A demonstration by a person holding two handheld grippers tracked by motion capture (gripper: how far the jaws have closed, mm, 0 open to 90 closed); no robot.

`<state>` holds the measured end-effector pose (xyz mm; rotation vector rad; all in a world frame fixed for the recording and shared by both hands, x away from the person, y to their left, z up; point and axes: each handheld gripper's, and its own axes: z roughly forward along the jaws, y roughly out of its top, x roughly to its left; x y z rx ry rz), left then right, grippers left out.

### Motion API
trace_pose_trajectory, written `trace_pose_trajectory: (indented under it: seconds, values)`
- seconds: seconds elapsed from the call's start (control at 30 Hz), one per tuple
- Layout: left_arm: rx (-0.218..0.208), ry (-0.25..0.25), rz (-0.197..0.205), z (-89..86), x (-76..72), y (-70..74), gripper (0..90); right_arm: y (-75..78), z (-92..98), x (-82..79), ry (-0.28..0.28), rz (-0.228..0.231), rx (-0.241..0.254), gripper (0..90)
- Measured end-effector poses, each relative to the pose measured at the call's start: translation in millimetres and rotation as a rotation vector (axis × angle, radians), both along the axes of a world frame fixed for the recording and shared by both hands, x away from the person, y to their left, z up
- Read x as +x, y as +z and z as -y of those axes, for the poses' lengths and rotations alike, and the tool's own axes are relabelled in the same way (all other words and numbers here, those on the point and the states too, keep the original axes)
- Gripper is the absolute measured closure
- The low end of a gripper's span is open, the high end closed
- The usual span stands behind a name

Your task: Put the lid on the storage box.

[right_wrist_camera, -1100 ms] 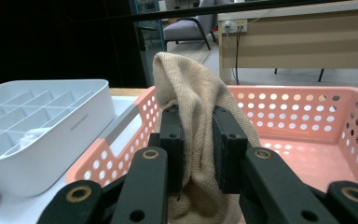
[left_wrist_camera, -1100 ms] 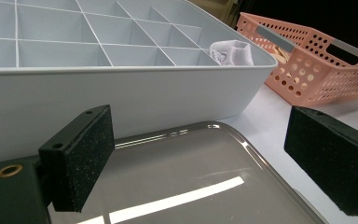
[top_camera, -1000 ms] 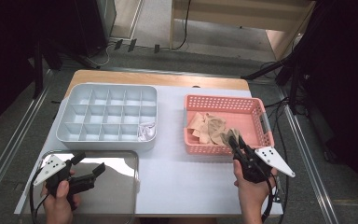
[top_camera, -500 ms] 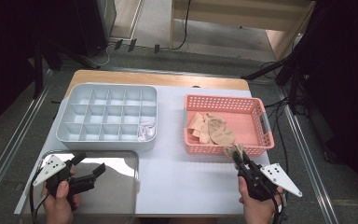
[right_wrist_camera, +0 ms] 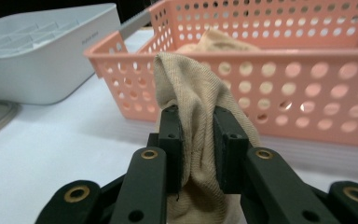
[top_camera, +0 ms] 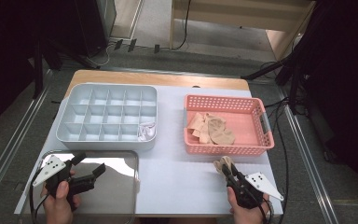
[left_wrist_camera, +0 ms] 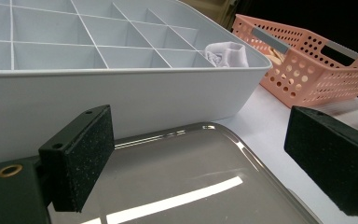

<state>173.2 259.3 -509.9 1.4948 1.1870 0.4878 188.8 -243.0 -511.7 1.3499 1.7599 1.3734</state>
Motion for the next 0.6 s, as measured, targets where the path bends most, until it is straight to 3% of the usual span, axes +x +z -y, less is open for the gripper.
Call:
trace_pose_trajectory:
  seconds: [0.3,0.5,0.6]
  values:
    - [0.002,-0.005,0.003,1.4,-0.1,0.2,8.6,-15.8,-18.4,-1.7,0.056,-0.056,-0.047,71.7]
    - [0.001,-0.004,0.000,0.6,-0.1,0.1,8.6,-13.0,-21.9,-5.2,0.121,-0.041,-0.004,44.6]
    - [0.002,-0.004,0.002,0.9,0.0,0.1,8.6,-10.8,-22.5,-7.3,0.126,-0.042,0.014,37.7]
